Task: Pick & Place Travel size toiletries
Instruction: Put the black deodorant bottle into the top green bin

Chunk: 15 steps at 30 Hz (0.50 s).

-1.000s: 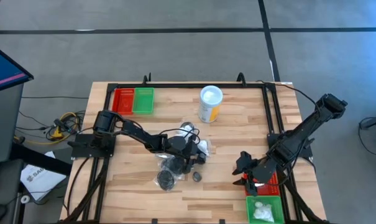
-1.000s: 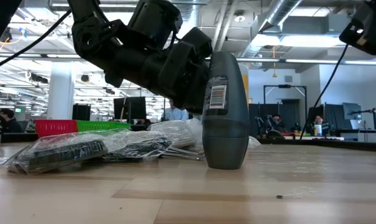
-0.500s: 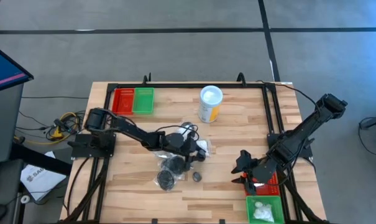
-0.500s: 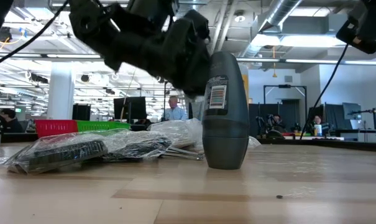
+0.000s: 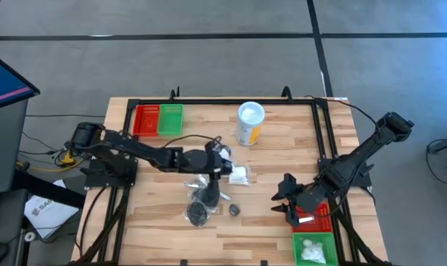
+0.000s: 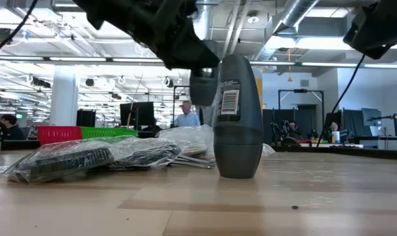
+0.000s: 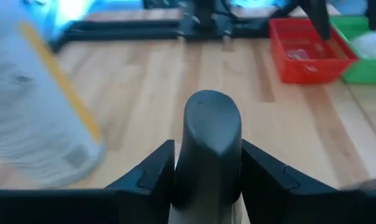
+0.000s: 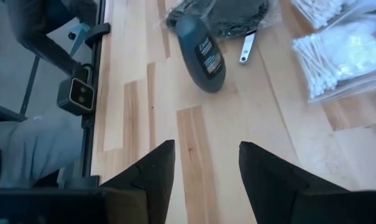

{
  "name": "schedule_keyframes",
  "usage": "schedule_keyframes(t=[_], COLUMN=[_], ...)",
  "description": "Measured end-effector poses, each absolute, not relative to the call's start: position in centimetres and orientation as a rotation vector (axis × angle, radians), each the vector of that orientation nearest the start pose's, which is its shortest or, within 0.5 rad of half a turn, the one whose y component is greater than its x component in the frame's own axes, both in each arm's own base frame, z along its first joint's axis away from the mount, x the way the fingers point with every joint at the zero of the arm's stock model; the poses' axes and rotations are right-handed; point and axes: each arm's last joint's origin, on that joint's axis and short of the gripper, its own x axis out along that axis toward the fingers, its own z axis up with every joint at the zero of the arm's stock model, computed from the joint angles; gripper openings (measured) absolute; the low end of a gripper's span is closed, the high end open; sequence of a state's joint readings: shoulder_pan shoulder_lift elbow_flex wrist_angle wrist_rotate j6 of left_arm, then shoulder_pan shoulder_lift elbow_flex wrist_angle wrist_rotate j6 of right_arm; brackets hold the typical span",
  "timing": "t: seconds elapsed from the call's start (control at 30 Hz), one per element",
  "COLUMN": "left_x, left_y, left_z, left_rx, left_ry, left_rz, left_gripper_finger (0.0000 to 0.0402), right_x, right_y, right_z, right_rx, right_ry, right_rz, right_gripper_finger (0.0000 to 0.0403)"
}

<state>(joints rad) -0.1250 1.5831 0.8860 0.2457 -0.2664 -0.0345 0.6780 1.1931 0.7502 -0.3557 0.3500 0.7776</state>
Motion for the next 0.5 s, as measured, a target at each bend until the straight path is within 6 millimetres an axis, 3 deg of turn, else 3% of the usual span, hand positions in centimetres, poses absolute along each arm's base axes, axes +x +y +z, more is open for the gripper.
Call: schedule_keyframes(t=[0.33, 0.5], left_x=[26.5, 23.9], left_y=[0.3, 2.3], left_z=[21.4, 20.9], left_rx=[-0.068, -0.124], left_ry=[0.381, 0.342], left_rz=[0.44, 0.594], left_gripper_finger=[0.0135, 0.0135], right_x=[19.4, 19.5], right_y=[13.5, 13.6], right_z=[23.0, 22.9], right_rx=[0.353, 0.332], right_ry=[0.758, 0.756], right_rz=[-0.002, 0.003], right_gripper_finger=[0.0166, 0.0164])
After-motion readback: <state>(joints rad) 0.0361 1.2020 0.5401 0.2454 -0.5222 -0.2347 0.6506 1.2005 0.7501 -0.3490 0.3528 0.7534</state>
